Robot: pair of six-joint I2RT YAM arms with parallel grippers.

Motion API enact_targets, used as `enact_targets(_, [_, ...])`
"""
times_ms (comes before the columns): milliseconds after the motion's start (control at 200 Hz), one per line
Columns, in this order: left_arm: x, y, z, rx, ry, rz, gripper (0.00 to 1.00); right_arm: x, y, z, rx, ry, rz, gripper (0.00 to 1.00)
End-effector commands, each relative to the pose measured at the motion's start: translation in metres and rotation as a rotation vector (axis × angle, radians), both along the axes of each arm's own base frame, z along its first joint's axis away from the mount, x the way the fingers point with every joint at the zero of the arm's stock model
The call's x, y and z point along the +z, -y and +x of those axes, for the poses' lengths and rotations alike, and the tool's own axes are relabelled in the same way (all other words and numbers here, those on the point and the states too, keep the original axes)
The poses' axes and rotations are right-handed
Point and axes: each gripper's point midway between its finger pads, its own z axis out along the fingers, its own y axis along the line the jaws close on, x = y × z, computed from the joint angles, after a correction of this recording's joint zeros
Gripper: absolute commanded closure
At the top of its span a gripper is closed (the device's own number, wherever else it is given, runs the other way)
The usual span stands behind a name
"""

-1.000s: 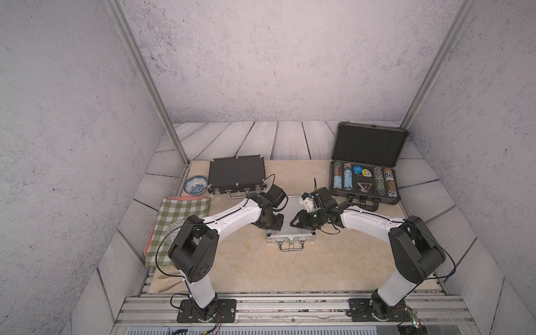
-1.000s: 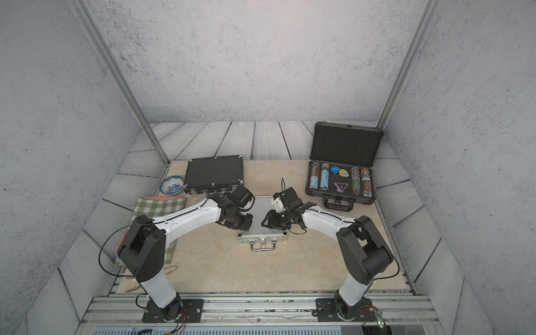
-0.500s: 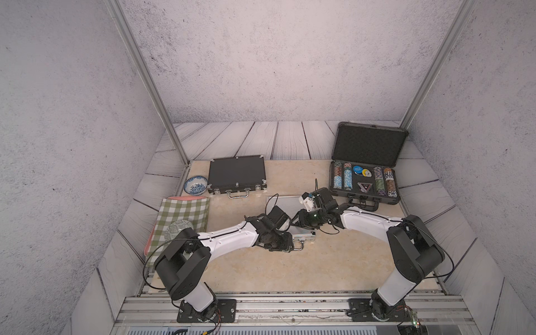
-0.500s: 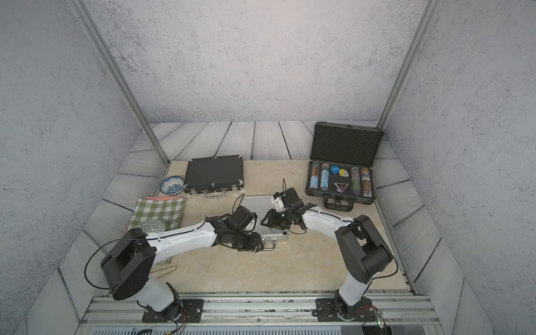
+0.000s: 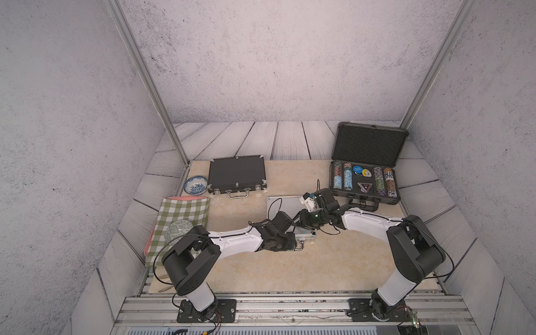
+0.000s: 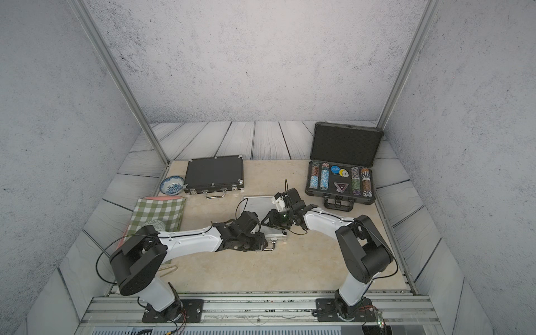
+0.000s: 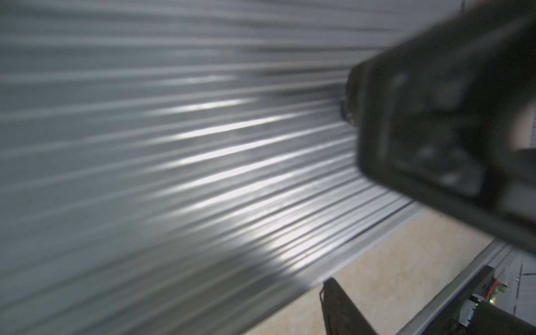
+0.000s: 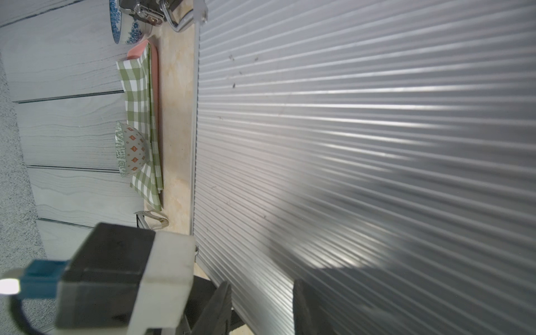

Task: Close the poker set cases
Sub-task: Fasten the fastener on the poker set case.

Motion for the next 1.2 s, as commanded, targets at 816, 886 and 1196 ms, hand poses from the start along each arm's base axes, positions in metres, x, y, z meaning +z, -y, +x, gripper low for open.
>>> enact_targets(816, [0.003,0.028,0.006,0.153,-0.009,-0.26,0.49,-0.056,0.044,-0.027,-0.079,-0.163,-0.219,0.62])
enact_targets(886, [0.01,0.027,0.006,0.169,-0.002,-0.275,0.49,-0.057,0.045,-0.027,-0.08,-0.163,-0.221,0.62])
enact_targets(1196, [0.022,0.02,0.012,0.217,0.035,-0.286,0.49,-0.061,0.046,-0.029,-0.083,-0.169,-0.22,0.63])
